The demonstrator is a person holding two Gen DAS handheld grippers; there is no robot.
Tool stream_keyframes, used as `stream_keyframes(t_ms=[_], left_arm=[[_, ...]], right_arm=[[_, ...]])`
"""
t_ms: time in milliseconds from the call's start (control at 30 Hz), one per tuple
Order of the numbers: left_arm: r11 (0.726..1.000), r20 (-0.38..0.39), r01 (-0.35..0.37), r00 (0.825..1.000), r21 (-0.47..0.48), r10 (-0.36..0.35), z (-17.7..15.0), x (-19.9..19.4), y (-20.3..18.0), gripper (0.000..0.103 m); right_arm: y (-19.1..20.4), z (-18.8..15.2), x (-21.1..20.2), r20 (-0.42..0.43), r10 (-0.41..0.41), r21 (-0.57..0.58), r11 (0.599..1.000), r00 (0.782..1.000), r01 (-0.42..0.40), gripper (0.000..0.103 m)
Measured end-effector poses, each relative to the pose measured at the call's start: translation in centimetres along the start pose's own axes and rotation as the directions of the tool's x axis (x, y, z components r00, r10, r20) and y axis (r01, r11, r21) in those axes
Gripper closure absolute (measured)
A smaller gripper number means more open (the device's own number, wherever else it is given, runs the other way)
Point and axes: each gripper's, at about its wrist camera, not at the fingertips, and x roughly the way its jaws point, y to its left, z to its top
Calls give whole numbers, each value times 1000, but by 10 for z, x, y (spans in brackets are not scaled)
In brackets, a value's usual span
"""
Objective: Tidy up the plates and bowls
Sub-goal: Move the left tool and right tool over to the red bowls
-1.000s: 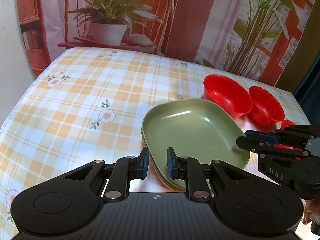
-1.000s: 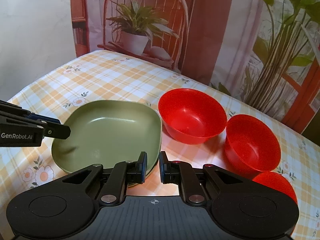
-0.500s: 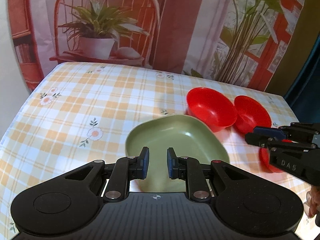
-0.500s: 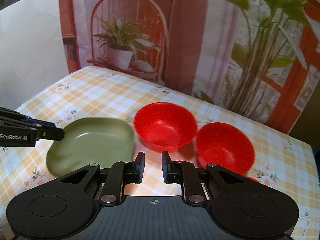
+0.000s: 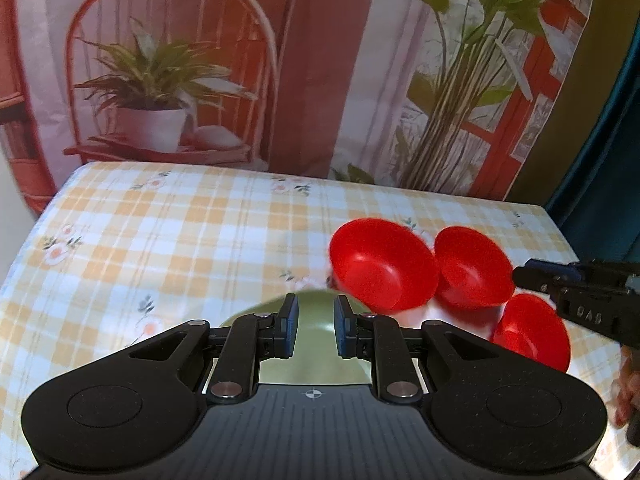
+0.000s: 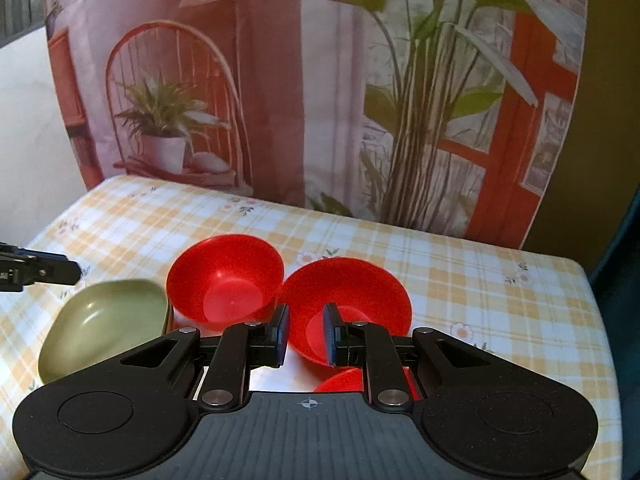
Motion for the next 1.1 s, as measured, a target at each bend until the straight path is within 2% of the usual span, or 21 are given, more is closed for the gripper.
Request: stream_keyframes(t_ms=[200,433,600,833,1100], left_arm=[[999,-17,30,999,38,-29,19,29,-7,83],[996,-80,79,994,46,-75,36,76,-3,83],[995,-113,84,991,52,-78,37,99,0,82],[994,-102,104,990,37,-100,38,98,-1,82],[983,-92,175,981,49,-170,36,89,-35,82]], right_arm=[[12,-3,17,-5,27,84,996,1000,-27,85],[22,-7,46,-40,49,218,975,998,-39,84],[23,-7,60,-61,52,261,965,997,-34,78],[9,-2,48,-42,28,227,974,999,-18,78],[-39,-5,25,-53,-46,159,986,998,54,78]])
